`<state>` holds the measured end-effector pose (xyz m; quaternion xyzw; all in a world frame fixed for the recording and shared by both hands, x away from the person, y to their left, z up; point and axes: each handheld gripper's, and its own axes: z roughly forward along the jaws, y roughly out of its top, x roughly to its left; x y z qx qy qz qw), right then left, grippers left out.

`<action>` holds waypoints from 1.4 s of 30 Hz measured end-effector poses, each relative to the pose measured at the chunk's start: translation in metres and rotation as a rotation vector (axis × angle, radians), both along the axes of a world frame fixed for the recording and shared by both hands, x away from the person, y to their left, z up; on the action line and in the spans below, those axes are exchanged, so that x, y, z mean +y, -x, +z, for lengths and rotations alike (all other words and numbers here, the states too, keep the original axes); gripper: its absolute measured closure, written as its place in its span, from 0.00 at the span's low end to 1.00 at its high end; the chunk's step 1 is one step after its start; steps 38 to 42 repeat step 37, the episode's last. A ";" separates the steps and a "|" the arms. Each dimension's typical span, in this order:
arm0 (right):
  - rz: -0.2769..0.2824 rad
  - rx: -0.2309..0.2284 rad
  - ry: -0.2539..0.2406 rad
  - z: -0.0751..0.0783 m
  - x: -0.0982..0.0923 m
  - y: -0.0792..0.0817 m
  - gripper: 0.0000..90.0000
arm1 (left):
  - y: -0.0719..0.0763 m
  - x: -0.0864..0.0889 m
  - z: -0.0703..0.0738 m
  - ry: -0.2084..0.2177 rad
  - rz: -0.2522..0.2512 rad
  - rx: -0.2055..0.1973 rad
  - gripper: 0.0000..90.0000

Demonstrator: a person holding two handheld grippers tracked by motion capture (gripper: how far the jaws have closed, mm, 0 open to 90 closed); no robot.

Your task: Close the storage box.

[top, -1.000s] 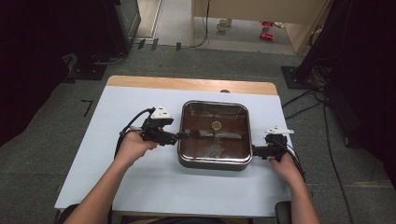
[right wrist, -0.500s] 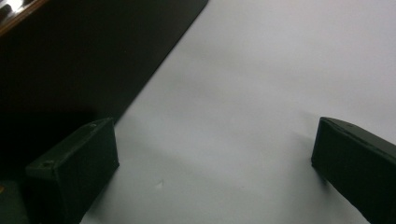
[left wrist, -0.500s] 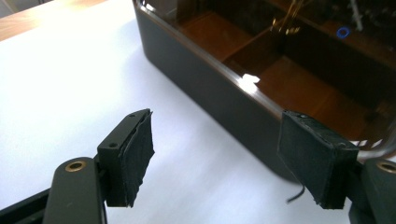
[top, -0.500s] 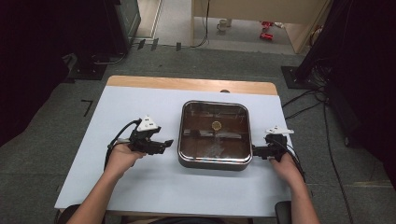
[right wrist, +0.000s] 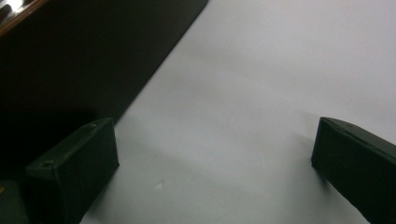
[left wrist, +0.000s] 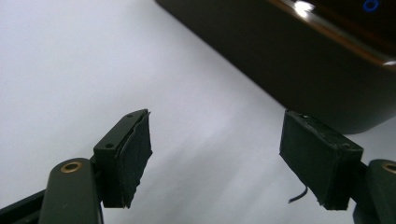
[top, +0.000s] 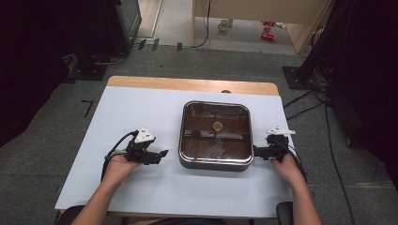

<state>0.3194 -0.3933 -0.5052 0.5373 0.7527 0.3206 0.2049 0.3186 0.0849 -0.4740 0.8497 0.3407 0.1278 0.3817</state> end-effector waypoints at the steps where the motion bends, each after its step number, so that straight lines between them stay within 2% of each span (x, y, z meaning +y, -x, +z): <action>1: 0.001 0.000 0.000 0.000 0.000 0.000 0.00 | -0.001 0.001 -0.003 -0.007 0.005 0.006 0.28; 5: 0.000 0.000 0.000 0.000 0.000 0.000 0.00 | -0.005 0.001 -0.011 -0.024 0.036 0.031 0.28; 7: 0.000 0.000 0.000 0.000 0.000 0.000 0.00 | -0.007 -0.002 -0.016 -0.034 0.067 0.048 0.28; 11: 0.000 0.000 0.000 0.000 0.000 0.000 0.00 | -0.005 -0.006 -0.020 -0.071 0.037 0.007 0.22; 17: 0.000 0.001 0.000 0.000 0.000 0.000 0.00 | -0.001 -0.003 -0.024 -0.032 0.045 -0.021 0.21; 42: 0.000 0.000 0.000 0.000 0.000 0.000 0.00 | 0.001 -0.004 -0.023 -0.042 0.062 -0.020 0.22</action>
